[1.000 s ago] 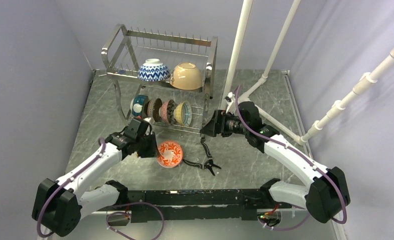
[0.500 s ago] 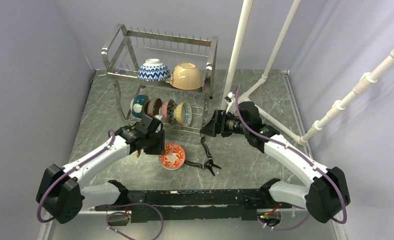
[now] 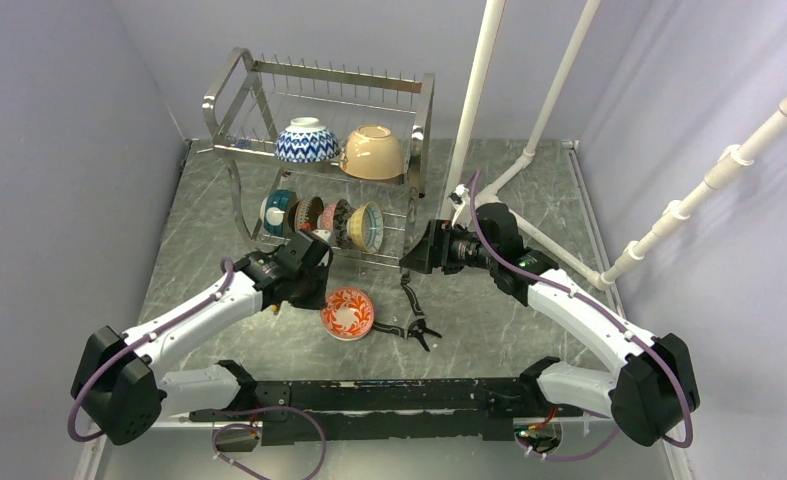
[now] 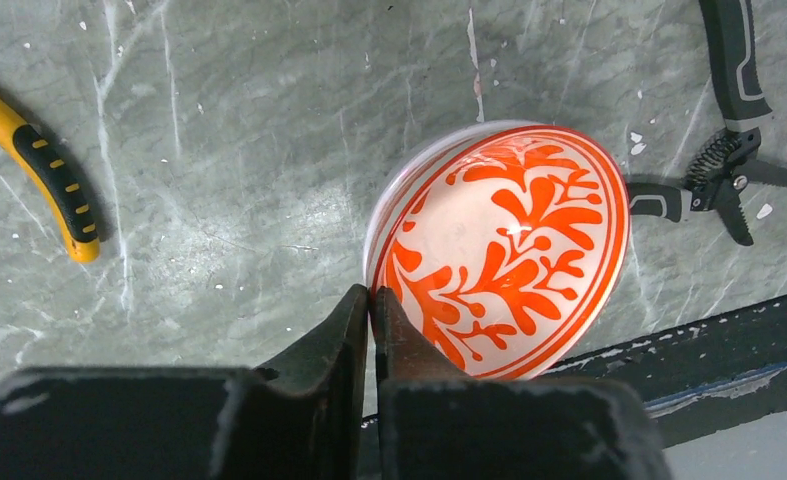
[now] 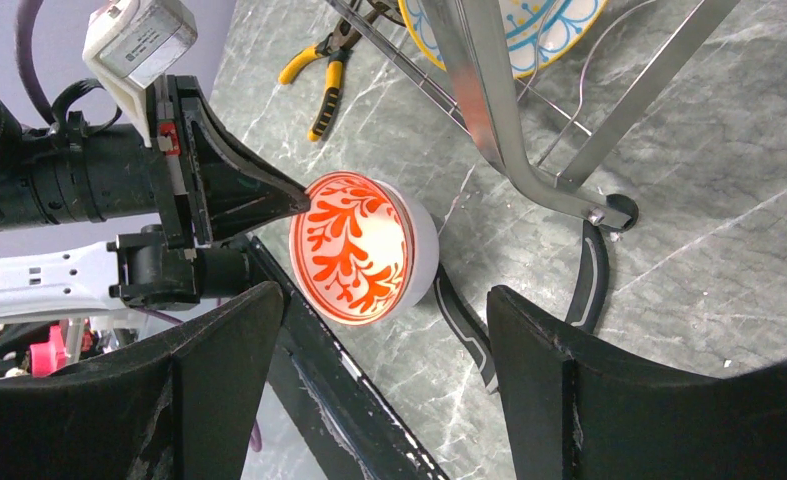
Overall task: Load the bowls into the dish rack
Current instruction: Pick up the bowl from the center of the board.
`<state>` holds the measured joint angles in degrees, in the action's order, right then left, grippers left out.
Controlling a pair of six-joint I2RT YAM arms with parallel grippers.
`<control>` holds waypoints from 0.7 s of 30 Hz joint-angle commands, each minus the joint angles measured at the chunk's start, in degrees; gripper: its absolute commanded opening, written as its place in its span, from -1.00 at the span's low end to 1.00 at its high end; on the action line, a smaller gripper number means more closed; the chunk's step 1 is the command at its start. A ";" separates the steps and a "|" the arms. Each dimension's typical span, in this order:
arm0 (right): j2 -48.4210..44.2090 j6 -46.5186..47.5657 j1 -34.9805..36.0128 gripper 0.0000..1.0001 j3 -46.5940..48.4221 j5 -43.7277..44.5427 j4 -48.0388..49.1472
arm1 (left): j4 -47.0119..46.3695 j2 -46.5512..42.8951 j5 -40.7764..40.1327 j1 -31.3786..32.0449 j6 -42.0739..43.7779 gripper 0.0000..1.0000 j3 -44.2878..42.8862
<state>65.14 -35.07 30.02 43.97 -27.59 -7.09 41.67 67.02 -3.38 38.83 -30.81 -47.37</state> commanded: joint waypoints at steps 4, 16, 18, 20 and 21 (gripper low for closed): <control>-0.43 0.43 -0.18 0.58 0.00 -0.28 2.09 | -0.63 0.89 -1.39 0.54 0.22 -0.37 -1.60; -1.16 0.44 -0.16 0.59 0.12 -0.20 1.82 | 0.51 2.85 -3.41 1.91 0.14 -0.94 -3.69; -1.40 0.43 -0.18 0.59 0.12 -0.16 1.59 | 1.71 1.75 -4.73 2.49 -0.22 -0.95 -4.90; -1.51 0.53 -0.21 0.62 0.07 -0.30 1.31 | 2.13 -0.25 -5.39 3.01 -0.71 -0.95 -5.64; -1.59 0.53 -0.19 0.63 0.11 -0.35 1.32 | 1.74 -1.96 -5.30 3.07 -0.74 -0.95 -5.68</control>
<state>65.12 -35.09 30.02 43.97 -27.59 -7.11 43.38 70.52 -6.59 41.08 -30.79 -49.06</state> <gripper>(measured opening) 0.806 0.048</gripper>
